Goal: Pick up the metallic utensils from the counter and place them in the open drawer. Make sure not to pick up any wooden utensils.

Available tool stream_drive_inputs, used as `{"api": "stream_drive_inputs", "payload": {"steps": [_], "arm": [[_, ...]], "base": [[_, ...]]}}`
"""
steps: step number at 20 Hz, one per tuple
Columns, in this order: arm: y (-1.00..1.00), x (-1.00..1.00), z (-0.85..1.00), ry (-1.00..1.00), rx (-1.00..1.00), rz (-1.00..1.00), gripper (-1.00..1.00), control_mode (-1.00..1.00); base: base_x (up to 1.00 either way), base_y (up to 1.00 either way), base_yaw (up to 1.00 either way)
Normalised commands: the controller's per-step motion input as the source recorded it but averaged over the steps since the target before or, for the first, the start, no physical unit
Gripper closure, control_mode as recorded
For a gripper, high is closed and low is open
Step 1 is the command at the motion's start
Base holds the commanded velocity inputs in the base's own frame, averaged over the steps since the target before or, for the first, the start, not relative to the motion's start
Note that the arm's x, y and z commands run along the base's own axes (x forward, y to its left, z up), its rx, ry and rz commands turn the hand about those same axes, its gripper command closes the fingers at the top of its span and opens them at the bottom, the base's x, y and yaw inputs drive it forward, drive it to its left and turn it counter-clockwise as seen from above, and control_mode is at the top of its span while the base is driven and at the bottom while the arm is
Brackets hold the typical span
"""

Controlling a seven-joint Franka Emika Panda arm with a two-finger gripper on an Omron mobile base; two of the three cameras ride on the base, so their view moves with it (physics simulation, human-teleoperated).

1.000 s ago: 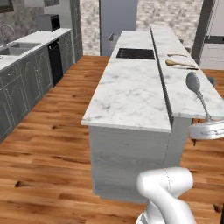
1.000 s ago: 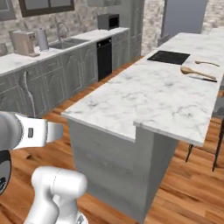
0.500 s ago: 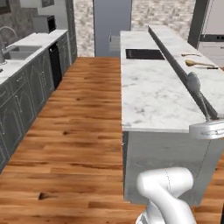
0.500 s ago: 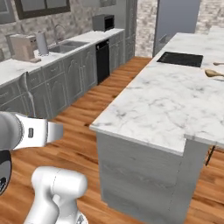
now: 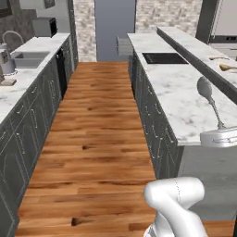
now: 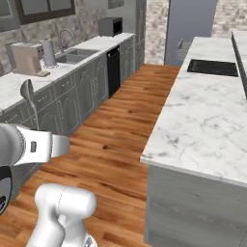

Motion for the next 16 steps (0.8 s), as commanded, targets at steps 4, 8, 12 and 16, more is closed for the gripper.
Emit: {"api": "stream_drive_inputs", "payload": {"steps": [4,8,12,16], "arm": [[0.0,0.0,0.0,0.0,0.0,0.0,1.0,1.0],[0.0,0.0,0.0,0.0,0.0,0.0,1.0,1.0],[0.0,0.0,0.0,0.0,0.0,0.0,1.0,1.0],[0.0,0.0,0.0,0.0,0.0,0.0,1.0,1.0]], "base": [[0.64,1.0,-0.23],[0.75,1.0,-0.21],[0.73,1.0,-0.23],[0.91,0.92,-0.24]]}}
